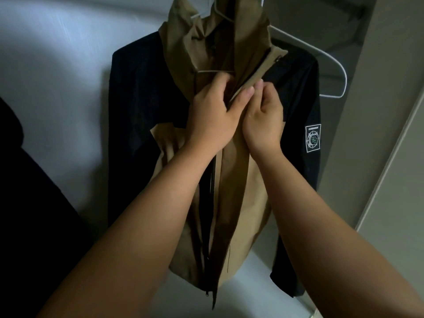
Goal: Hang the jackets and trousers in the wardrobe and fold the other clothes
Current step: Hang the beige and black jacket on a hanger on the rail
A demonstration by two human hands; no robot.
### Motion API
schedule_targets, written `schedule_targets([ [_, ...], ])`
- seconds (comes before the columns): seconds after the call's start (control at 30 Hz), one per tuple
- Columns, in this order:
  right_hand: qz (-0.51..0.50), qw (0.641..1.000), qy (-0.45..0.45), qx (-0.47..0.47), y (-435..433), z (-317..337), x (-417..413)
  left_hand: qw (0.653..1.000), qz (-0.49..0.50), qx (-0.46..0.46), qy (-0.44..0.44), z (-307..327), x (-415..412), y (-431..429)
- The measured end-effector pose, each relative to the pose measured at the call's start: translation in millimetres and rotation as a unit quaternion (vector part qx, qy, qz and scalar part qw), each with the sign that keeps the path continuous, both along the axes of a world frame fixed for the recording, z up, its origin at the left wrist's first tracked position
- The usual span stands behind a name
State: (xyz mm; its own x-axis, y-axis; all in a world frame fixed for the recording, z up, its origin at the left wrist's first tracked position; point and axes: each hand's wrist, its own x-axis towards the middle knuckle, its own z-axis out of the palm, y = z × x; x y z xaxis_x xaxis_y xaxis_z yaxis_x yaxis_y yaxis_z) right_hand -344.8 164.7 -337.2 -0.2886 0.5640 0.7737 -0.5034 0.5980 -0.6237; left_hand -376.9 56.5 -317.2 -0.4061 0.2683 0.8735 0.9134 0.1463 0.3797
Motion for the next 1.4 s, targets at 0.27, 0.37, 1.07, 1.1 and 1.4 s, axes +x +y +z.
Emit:
schedule_targets([
  [0.27, -0.088, 0.993, -0.048, 0.068, -3.7, 8.9, -13.1, 0.989, 0.004, 0.139, -0.056, 4.8, -6.9, 7.0],
  [0.37, -0.130, 0.988, -0.032, 0.069, -2.8, -10.5, -14.1, 0.994, -0.013, 0.093, -0.061, -9.2, -10.9, 1.2],
  [1.07, -0.004, 0.847, -0.527, 0.068, -36.3, -350.5, 5.7, 0.883, 0.147, -0.041, -0.444, -318.4, -42.6, -41.2],
  [1.1, 0.006, 0.829, -0.556, 0.062, -38.6, -357.8, 2.8, 0.867, 0.159, -0.060, -0.469, -326.1, -46.7, -43.1],
  [1.4, -0.022, 0.834, -0.551, -0.020, -61.9, -370.3, -23.4, 0.838, 0.038, -0.129, -0.529, -314.3, -54.4, -32.8],
])
